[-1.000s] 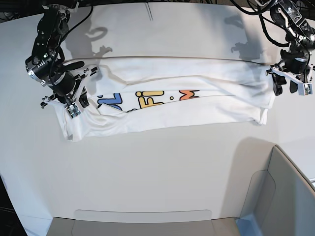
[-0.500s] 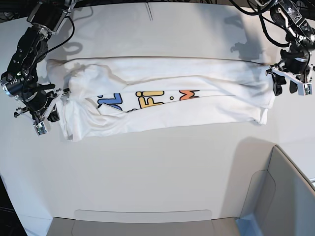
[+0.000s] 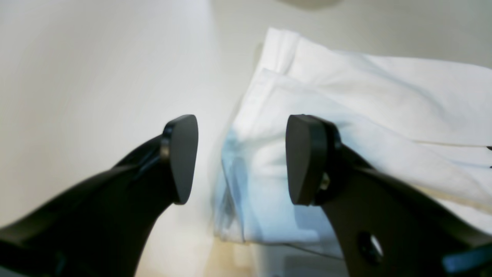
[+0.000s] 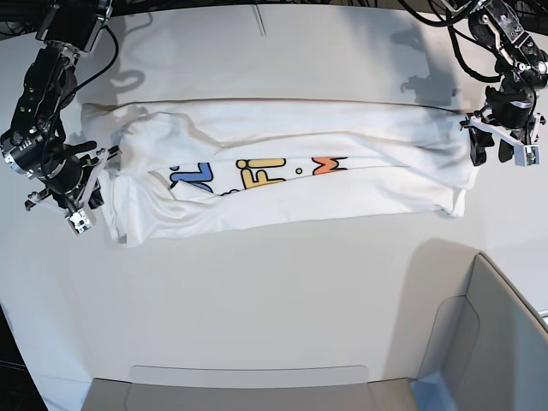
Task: Layout the t-shirt on the table in an organized manner, then fold the t-shirt properly
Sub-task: 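Pull both shirt ends apart to stretch the folded shirt straight, then open the right gripper and withdraw it away from the shirt end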
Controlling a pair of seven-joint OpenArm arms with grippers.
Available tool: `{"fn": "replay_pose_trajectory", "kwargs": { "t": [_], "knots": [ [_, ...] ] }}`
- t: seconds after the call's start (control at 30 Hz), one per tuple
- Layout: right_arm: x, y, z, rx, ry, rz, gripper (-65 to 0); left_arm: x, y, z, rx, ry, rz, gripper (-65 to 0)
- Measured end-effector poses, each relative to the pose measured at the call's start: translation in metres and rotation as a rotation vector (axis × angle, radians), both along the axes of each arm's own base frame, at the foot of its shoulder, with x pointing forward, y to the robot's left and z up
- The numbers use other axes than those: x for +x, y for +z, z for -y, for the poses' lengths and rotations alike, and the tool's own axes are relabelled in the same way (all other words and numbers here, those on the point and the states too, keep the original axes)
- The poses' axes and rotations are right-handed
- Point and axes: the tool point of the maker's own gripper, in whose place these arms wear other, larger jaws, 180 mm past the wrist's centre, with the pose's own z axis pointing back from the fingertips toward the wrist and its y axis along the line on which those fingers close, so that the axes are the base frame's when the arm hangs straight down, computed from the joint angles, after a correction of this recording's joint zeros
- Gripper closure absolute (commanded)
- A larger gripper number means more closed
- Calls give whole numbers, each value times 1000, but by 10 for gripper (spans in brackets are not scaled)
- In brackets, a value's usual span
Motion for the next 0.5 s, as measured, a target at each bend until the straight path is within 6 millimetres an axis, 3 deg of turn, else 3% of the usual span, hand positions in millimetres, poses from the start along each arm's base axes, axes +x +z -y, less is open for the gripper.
{"fn": "replay_pose_trajectory", "kwargs": {
  "t": [0.1, 0.23, 0.5],
  "knots": [
    [8, 18, -10, 23, 33, 76, -34, 0, -11, -3, -22, 21, -30, -362],
    [-1, 6, -3, -4, 13, 27, -34, 6, -7, -1, -30, 14, -4, -362],
    [4, 11, -4, 1, 16, 44, -34, 4, -8, -2, -26, 16, -12, -362]
  ]
}}
